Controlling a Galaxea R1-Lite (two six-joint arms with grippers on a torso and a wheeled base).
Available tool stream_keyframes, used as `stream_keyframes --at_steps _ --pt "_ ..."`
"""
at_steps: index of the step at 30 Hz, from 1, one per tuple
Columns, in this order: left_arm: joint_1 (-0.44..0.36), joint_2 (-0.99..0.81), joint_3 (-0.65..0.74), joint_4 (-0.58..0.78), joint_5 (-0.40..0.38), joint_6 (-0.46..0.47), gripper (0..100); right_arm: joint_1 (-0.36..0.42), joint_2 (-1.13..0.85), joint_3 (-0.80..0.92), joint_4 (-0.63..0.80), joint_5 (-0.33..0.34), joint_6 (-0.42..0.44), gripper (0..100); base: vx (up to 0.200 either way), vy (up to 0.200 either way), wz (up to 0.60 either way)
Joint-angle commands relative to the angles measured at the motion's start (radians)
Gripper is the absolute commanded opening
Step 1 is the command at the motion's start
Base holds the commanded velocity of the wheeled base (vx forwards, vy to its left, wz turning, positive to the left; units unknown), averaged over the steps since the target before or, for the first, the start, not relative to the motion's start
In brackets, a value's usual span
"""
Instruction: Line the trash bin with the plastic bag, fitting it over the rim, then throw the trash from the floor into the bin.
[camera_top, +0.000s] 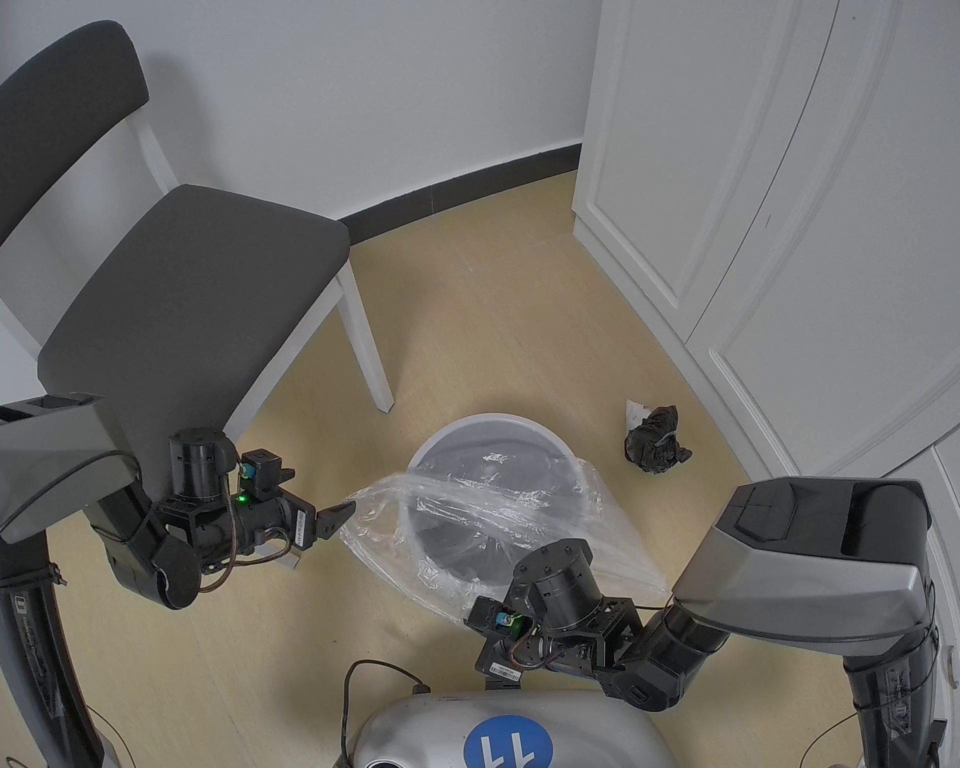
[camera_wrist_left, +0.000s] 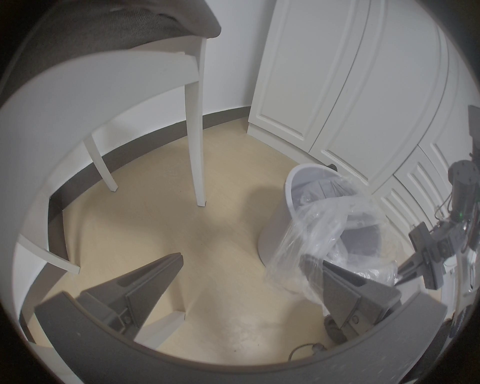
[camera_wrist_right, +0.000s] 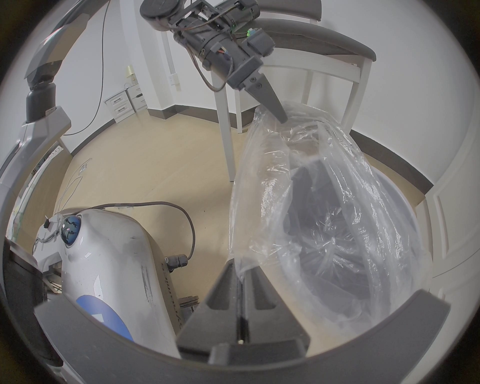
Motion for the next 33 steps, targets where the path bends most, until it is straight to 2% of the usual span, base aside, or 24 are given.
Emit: stream_keyframes --at_steps 1,2,11,15,24,27,33 --pt "0.014 -0.088 0.044 0.036 -0.023 0.027 100 0.007 0.008 -0.001 0.000 -0.001 -0.009 0 0.000 0.000 0.00" --pt "0.010 -0.088 0.044 0.047 -0.037 0.027 100 0.008 0.007 0.000 0.000 -0.001 -0.013 100 0.000 0.000 0.00" --pt "-0.009 -0.014 0.030 0.044 -0.047 0.040 100 0.013 -0.033 0.026 -0.041 0.000 -0.009 100 0.000 0.000 0.00" --pt "-0.035 -0.029 0.042 0.041 -0.004 0.086 100 0.034 -0.119 0.089 -0.069 0.002 -0.009 100 0.000 0.000 0.00" --pt "-0.087 -0.071 0.067 0.040 0.081 0.096 100 0.085 -0.211 0.141 -0.075 0.000 -0.005 100 0.000 0.000 0.00" --pt "-0.090 -0.089 0.076 0.040 0.084 0.096 100 0.068 -0.236 0.132 -0.077 0.000 -0.005 100 0.000 0.000 0.00" --pt "-0.101 -0.103 0.085 0.040 0.086 0.096 100 -0.041 -0.213 0.037 -0.023 -0.026 -0.010 100 0.000 0.000 0.00"
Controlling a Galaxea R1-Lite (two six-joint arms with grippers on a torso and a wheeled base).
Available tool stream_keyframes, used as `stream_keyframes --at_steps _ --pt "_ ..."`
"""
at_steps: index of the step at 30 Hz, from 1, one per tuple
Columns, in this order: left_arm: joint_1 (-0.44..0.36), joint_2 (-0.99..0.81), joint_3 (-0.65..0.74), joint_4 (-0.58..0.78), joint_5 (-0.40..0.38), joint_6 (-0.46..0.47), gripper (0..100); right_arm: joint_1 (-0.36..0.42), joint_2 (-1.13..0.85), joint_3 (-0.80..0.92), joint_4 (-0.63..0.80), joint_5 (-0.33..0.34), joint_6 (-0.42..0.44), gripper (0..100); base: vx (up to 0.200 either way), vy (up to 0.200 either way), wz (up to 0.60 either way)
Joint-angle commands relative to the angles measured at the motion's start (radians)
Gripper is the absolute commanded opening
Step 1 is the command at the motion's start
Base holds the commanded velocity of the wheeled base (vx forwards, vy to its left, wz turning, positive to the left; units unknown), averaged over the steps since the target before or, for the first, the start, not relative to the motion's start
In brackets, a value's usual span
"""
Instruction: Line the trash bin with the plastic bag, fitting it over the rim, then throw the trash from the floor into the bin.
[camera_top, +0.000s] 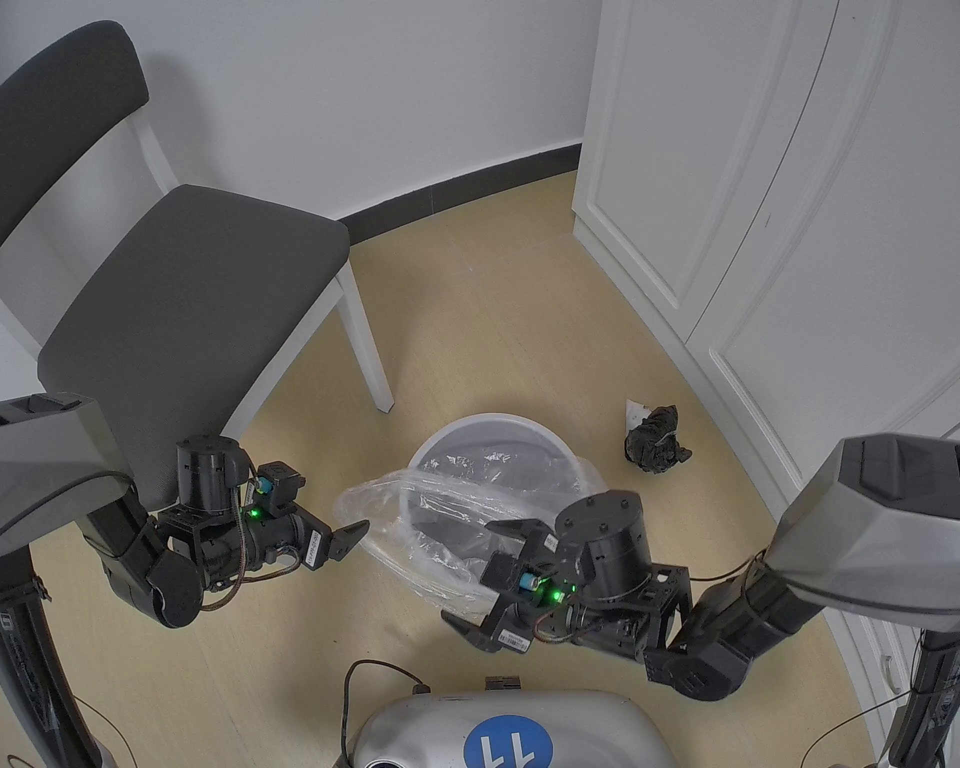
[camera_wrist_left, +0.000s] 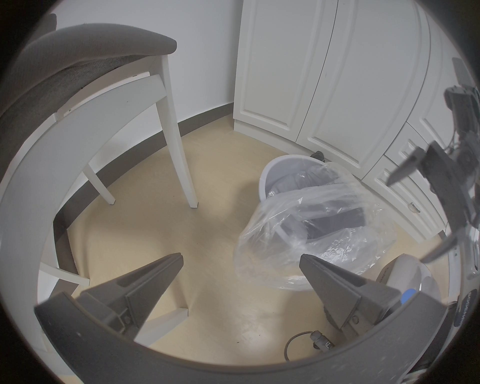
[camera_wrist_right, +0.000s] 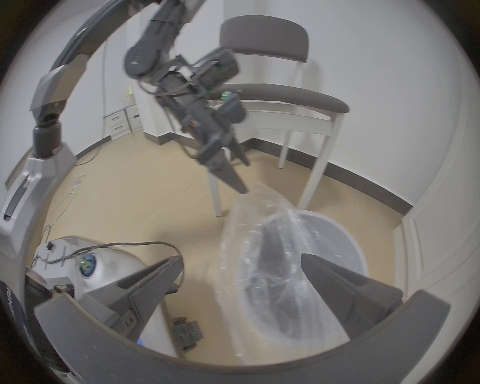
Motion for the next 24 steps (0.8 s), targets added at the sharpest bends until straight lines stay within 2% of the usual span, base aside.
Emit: stream_keyframes --at_steps 1,5,11,18,24 --pt "-0.007 -0.017 0.006 0.000 0.001 0.000 100 -0.077 0.018 -0.078 0.056 -0.025 -0.005 100 0.000 0.000 0.00" --pt "-0.007 -0.019 0.004 0.000 0.000 0.000 100 -0.126 0.055 -0.138 0.096 -0.027 -0.012 100 0.000 0.000 0.00" --pt "-0.007 -0.016 0.004 0.000 0.001 0.000 100 -0.183 0.123 -0.198 0.101 -0.027 -0.079 100 0.000 0.000 0.00" --pt "-0.007 -0.014 0.003 0.000 0.001 0.000 100 -0.194 0.178 -0.206 0.101 -0.027 -0.099 100 0.000 0.000 0.00" --pt "-0.005 -0.011 -0.002 0.000 0.001 0.000 100 -0.197 0.233 -0.293 0.102 -0.047 -0.101 100 0.000 0.000 0.00"
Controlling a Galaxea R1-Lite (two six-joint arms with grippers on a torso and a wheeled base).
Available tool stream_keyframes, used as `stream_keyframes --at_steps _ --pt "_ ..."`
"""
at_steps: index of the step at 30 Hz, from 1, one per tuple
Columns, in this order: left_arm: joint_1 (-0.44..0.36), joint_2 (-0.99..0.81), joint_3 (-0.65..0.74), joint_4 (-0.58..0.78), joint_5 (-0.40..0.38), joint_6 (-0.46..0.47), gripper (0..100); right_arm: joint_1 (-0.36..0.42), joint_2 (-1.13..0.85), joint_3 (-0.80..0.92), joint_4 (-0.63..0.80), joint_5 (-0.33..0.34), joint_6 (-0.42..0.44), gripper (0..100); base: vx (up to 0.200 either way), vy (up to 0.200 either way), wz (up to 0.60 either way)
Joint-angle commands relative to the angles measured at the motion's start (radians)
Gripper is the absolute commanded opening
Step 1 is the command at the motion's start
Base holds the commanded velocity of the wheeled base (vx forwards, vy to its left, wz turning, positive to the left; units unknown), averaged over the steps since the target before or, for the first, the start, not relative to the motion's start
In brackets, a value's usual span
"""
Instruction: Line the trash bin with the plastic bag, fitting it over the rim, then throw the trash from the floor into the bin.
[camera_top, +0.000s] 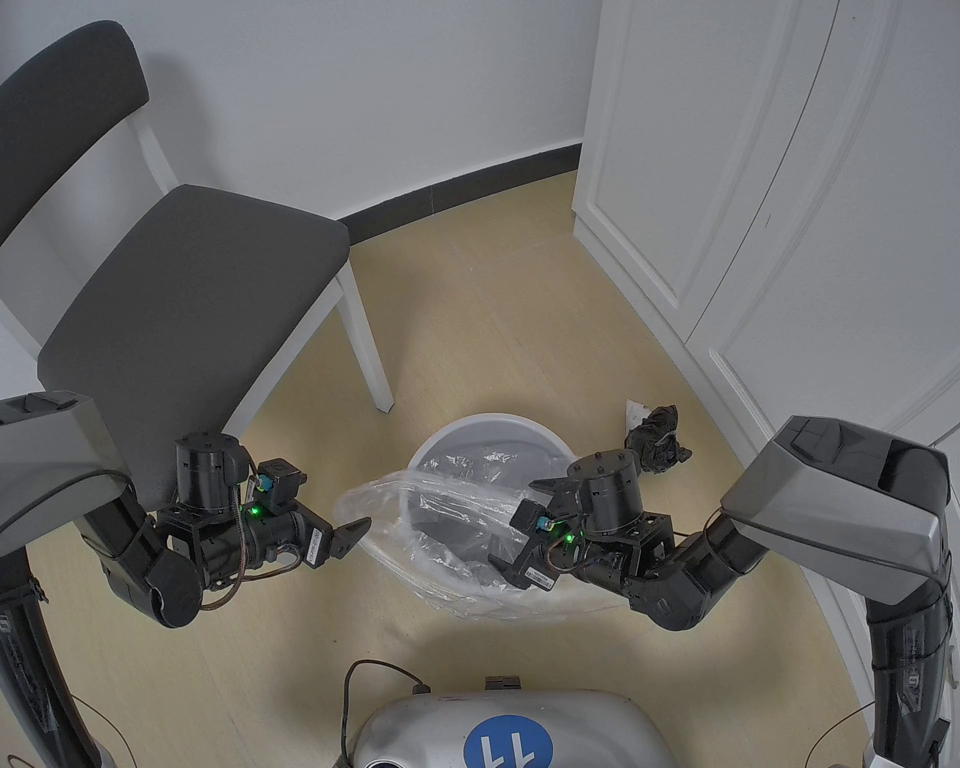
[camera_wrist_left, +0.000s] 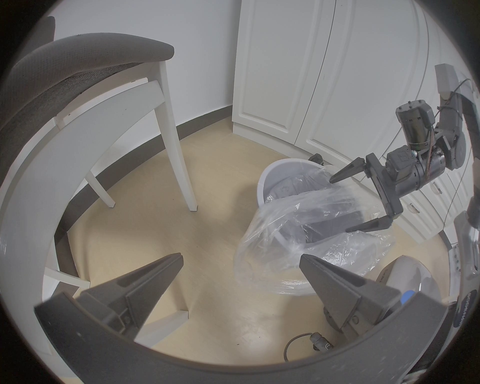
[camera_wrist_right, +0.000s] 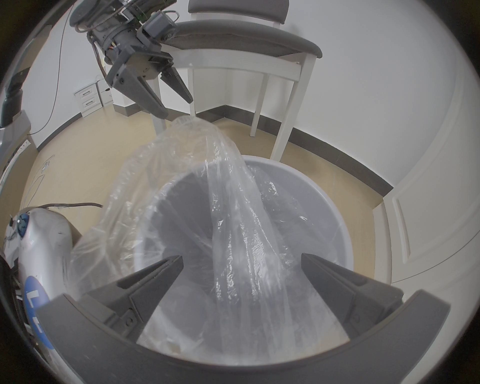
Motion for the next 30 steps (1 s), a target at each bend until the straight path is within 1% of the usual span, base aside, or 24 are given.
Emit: stream_keyframes --at_steps 1,10,13,20,23,30 --pt "0.002 0.001 -0.002 0.000 0.000 0.000 100 -0.008 0.053 -0.053 0.000 -0.014 -0.002 0 0.000 0.000 0.00" --pt "0.003 -0.004 -0.001 -0.003 0.000 0.000 100 0.004 0.005 -0.048 -0.005 -0.014 0.000 0 0.000 0.000 0.00" --pt "0.002 -0.004 0.004 -0.025 0.000 0.000 100 0.004 -0.012 -0.060 -0.003 -0.016 -0.002 0 0.000 0.000 0.00" --pt "-0.004 -0.006 0.012 -0.043 0.000 0.000 100 -0.008 -0.002 -0.134 0.011 -0.016 -0.003 0 0.000 0.000 0.00" --pt "-0.010 -0.006 0.013 -0.045 0.000 0.000 100 -0.025 -0.002 -0.197 0.057 -0.026 -0.002 0 0.000 0.000 0.00" --pt "-0.015 -0.004 0.012 -0.045 0.000 0.000 100 -0.037 0.031 -0.289 0.057 -0.065 0.005 0 0.000 0.000 0.00"
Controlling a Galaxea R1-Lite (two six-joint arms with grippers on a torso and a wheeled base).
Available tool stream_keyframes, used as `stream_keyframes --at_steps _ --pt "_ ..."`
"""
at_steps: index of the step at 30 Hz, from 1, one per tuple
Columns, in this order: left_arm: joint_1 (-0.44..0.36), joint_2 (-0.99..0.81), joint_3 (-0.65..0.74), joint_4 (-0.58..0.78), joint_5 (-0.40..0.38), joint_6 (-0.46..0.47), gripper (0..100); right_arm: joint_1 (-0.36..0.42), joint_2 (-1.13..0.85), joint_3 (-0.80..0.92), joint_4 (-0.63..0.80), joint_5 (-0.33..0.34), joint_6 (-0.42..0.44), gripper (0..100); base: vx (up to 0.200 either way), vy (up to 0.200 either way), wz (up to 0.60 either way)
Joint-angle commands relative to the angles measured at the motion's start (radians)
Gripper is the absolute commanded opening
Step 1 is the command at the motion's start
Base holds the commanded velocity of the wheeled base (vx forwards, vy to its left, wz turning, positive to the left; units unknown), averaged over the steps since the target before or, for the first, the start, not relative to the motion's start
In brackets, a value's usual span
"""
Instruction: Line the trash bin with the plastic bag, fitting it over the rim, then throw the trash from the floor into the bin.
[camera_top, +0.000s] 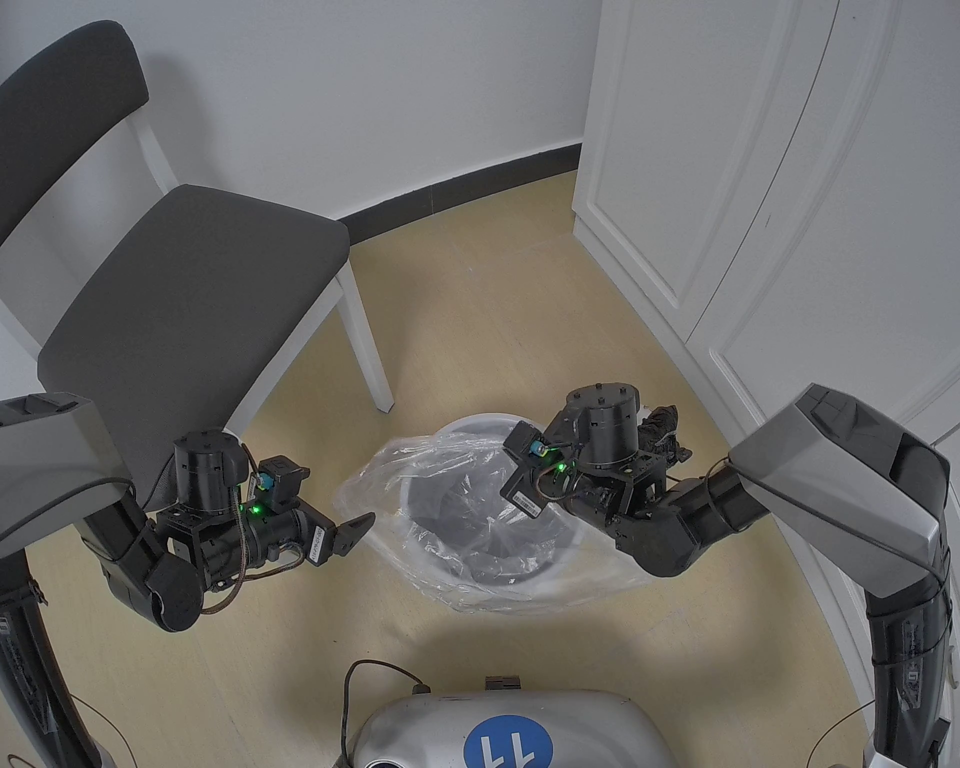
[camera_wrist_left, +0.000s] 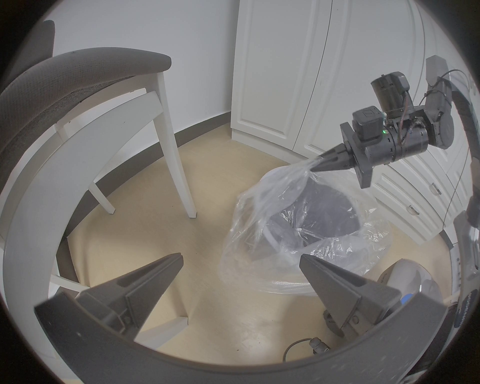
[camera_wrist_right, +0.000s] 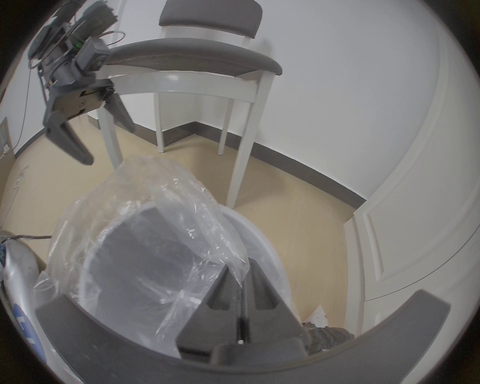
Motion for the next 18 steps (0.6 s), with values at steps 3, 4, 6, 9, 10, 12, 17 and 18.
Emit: stream_keyframes --at_steps 3,4,6,9,10,12,17,18 --pt "-0.003 0.001 0.001 0.000 0.000 0.000 100 -0.007 0.040 -0.087 -0.010 -0.034 0.007 0 0.000 0.000 0.00" --pt "-0.004 0.001 0.001 -0.001 0.000 0.000 100 -0.007 0.046 -0.112 -0.010 -0.043 0.008 0 0.000 0.000 0.00" --pt "-0.004 0.004 0.001 -0.011 0.000 0.000 100 -0.007 0.047 -0.126 -0.010 -0.048 0.010 0 0.000 0.000 0.00" --pt "-0.007 0.009 0.002 -0.024 0.003 0.000 100 0.004 0.040 -0.109 -0.013 -0.049 0.017 0 0.000 0.000 0.00" --pt "-0.007 0.011 0.002 -0.027 0.004 0.000 100 0.010 0.035 -0.095 -0.017 -0.049 0.024 0 0.000 0.000 0.00" --pt "-0.009 0.009 0.002 -0.027 0.012 0.000 100 0.033 0.018 -0.066 -0.025 -0.051 0.033 0 0.000 0.000 0.00" --pt "-0.009 0.009 0.007 -0.027 0.012 0.000 100 0.100 -0.009 -0.012 -0.022 -0.051 0.062 0 0.000 0.000 0.00" --pt "-0.009 0.009 0.007 -0.027 0.012 0.000 100 0.114 -0.012 0.003 -0.022 -0.051 0.068 0 0.000 0.000 0.00"
